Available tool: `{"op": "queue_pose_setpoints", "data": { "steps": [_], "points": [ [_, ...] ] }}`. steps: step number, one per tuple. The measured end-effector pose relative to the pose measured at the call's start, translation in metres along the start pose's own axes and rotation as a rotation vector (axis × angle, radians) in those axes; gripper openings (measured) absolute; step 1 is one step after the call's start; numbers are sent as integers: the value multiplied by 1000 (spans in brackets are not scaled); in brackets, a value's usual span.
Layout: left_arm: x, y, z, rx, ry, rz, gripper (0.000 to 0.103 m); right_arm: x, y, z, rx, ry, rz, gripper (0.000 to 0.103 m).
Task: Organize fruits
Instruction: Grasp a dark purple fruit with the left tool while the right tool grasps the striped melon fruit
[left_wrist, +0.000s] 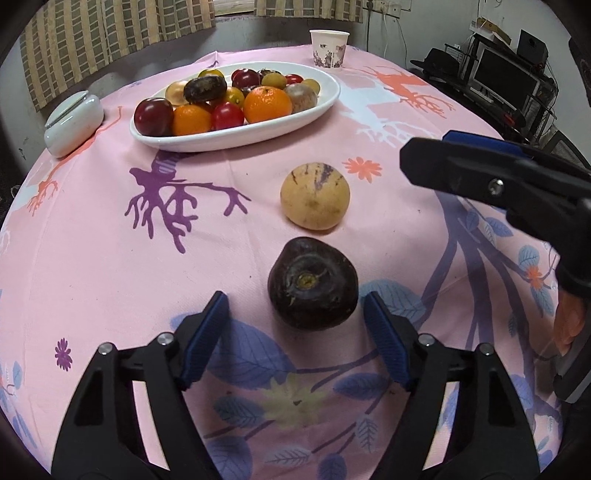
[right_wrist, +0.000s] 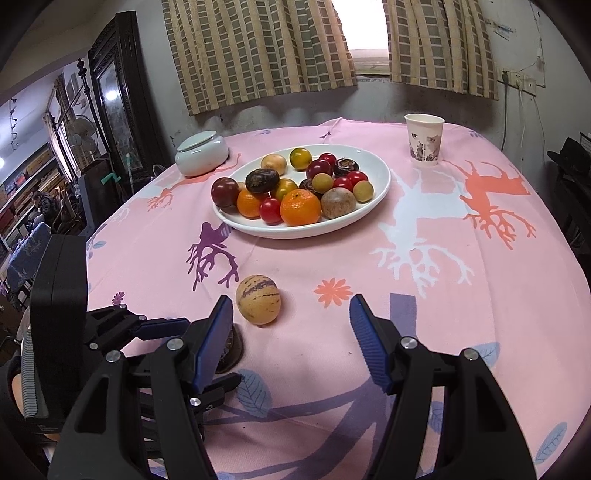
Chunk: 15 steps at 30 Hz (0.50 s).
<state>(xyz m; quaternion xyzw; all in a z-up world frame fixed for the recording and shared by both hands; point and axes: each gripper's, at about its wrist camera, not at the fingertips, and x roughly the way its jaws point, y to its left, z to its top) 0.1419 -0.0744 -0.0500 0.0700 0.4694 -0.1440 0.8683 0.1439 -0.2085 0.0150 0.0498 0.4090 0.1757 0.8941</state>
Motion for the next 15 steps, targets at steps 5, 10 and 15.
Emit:
{"op": "queue_pose_setpoints", "data": {
  "steps": [5,10,15],
  "points": [
    [2,1,2,-7,-6,0,78,0,1,0,-5,6,1,66],
    [0,-1,3,7,-30,-9,50,2,3,-1,-15,15,-4,66],
    [-1,0,4,-4,-20,-18,47,4,3,-2,-18,24,-8,66]
  ]
}}
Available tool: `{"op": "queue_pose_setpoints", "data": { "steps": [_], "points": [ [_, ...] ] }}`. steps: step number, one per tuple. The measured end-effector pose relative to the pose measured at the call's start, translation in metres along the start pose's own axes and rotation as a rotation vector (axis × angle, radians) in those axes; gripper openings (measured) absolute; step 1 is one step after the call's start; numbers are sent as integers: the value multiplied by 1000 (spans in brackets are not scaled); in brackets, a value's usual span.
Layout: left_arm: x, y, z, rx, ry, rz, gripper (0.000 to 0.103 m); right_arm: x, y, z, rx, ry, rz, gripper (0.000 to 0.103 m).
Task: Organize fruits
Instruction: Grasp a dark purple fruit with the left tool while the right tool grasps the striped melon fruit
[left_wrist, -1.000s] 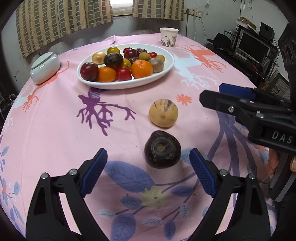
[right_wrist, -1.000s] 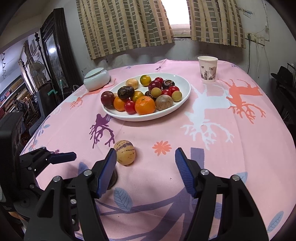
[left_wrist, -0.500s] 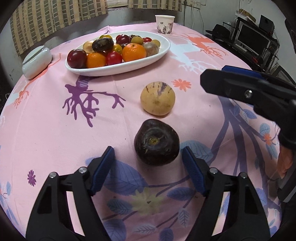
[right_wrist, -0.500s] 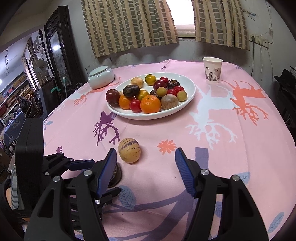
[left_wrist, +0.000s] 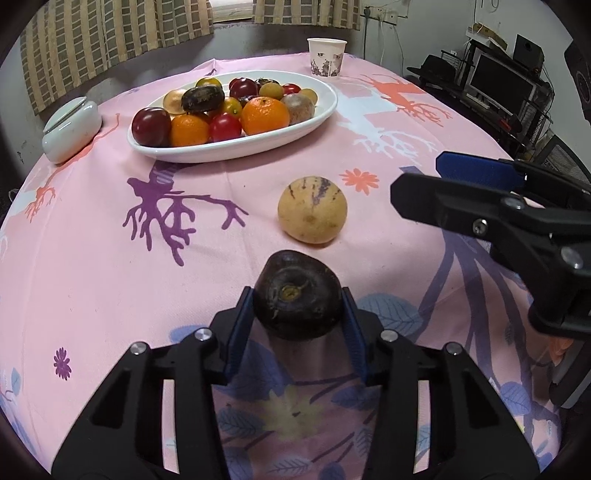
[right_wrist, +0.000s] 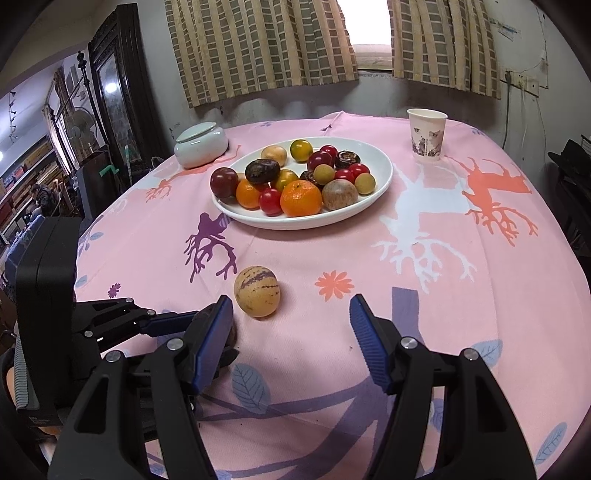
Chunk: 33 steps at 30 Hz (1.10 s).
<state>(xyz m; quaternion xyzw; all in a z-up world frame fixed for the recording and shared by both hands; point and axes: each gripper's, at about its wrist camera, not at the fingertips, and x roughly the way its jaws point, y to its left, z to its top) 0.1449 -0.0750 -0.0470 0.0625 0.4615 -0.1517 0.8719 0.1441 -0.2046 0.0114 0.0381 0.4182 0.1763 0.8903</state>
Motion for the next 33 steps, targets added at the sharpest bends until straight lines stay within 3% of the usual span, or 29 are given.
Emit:
{"op": "queue_pose_setpoints", "data": {
  "steps": [7,11,18,33],
  "points": [
    [-11,7,-5,-25,13,-10,47,4,1,-2,-13,14,-8,66],
    [-31,13,-15,-2,-29,13,47,8,4,-5,-26,26,-7,66],
    [-38,40,-26,-47,-42,22,47,30,23,-12,-87,99,-28,66],
    [-40,56,-30,-85,-60,-55,47,67,54,12,-159,146,-131,66]
  ]
}}
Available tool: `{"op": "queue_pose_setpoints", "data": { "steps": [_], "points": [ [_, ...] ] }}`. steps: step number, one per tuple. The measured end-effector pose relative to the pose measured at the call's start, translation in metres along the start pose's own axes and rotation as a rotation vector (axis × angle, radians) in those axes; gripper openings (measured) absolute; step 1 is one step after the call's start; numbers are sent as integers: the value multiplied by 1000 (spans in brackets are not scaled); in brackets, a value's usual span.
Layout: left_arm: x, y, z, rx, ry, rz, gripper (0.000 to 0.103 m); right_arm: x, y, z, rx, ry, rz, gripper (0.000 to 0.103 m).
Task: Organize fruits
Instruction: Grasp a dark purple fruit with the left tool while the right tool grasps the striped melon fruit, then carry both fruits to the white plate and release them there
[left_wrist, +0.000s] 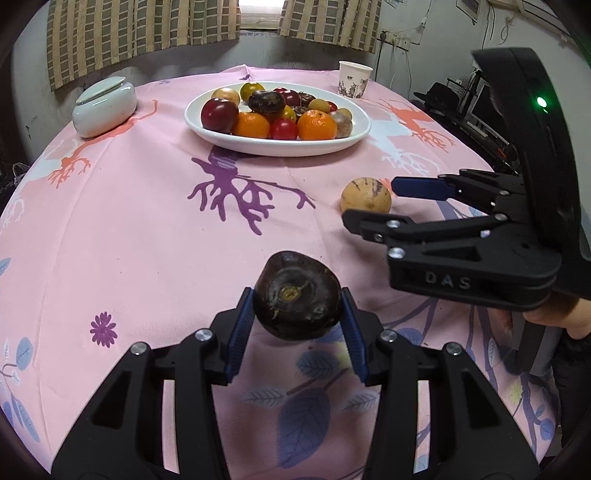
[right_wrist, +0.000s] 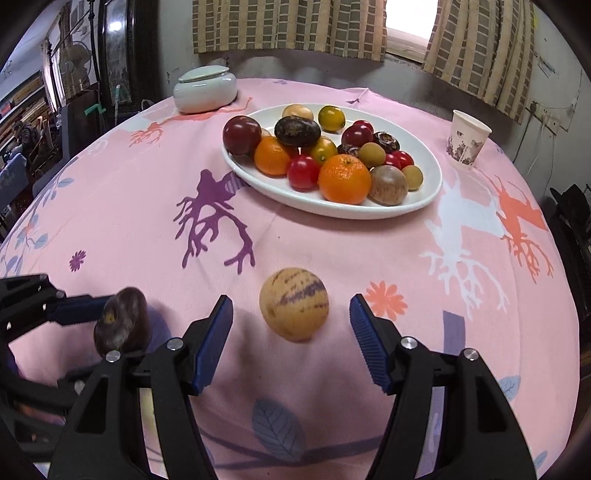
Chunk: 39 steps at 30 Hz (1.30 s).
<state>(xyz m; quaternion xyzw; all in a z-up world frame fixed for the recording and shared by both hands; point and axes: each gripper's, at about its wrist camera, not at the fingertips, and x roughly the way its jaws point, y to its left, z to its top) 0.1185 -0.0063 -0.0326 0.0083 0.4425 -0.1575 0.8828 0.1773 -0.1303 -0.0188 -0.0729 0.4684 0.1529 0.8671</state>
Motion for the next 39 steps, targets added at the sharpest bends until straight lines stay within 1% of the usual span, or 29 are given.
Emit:
{"op": "queue_pose_setpoints", "data": {
  "steps": [4,5,6,7,15,18,24,34,36,39],
  "points": [
    [0,2,0,-9,0,-3,47,6,1,4,8,14,-17,65],
    [0,2,0,-8,1,-4,47,8,2,4,6,21,-20,53],
    [0,2,0,-7,3,-4,47,11,3,4,0,34,-16,48],
    [1,1,-1,-6,7,-4,47,12,4,4,-5,45,-15,46],
    [4,3,-1,-13,24,-8,47,23,4,1,-2,61,-2,44],
    [5,3,-1,-13,24,-9,47,22,4,1,1,52,5,38],
    [5,3,-1,-13,26,-9,47,18,2,0,15,50,25,38],
    [7,3,-1,-19,37,-10,47,-11,-6,-12,38,5,59,38],
    [7,3,-1,-20,39,0,47,-17,-9,-15,46,-2,62,38],
    [1,2,1,-32,22,-2,47,-28,-16,-20,56,-20,63,38]
  ]
}}
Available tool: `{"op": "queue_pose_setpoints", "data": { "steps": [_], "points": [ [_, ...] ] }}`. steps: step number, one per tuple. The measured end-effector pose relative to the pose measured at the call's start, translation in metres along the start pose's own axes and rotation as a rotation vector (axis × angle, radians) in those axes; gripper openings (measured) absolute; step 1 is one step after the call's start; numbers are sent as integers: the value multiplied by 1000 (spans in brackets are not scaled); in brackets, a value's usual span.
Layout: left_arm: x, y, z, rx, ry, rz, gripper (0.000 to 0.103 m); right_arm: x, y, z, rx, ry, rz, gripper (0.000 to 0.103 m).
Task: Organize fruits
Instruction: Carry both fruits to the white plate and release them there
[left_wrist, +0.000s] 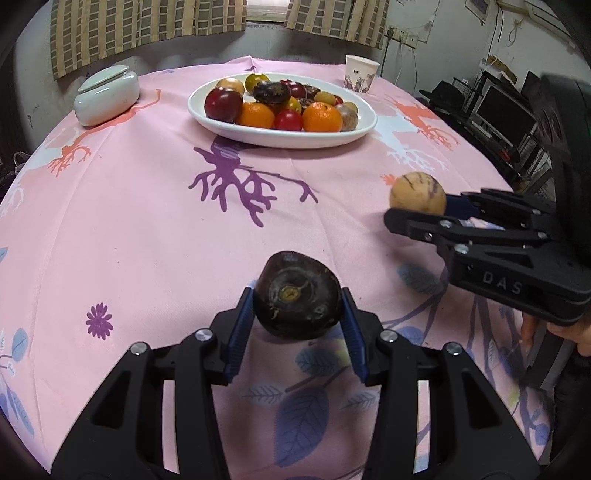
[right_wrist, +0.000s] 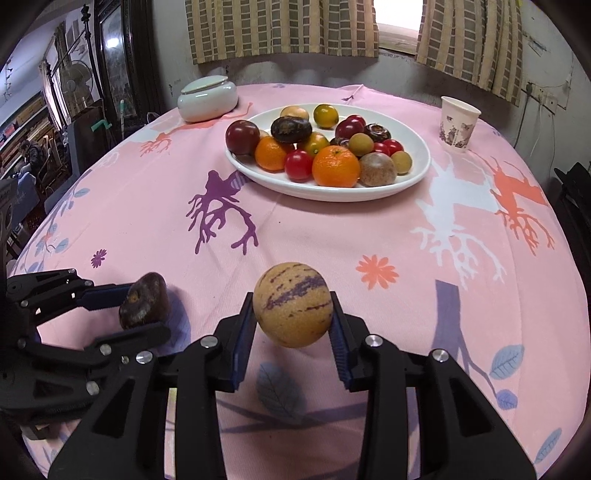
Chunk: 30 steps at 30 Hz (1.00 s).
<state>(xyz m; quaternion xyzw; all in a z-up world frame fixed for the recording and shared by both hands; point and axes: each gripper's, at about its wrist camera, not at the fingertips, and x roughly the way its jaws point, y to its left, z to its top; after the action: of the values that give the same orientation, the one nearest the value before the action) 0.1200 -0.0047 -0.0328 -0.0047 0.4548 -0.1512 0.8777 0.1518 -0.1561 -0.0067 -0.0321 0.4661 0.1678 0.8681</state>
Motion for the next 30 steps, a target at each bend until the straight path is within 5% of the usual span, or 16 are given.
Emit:
{"op": "queue_pose_setpoints", "data": {
  "steps": [9,18,30],
  "points": [
    [-21,-10,30,36,-33,22,47,-35,-22,2,17,-68,9,38],
    [-27,-18,113,54,-128,55,47,-55,-34,47,-31,-156,-9,38],
    [46,-4,201,24,-134,113,47,26,-69,119,-10,-151,-44,38]
  ]
}}
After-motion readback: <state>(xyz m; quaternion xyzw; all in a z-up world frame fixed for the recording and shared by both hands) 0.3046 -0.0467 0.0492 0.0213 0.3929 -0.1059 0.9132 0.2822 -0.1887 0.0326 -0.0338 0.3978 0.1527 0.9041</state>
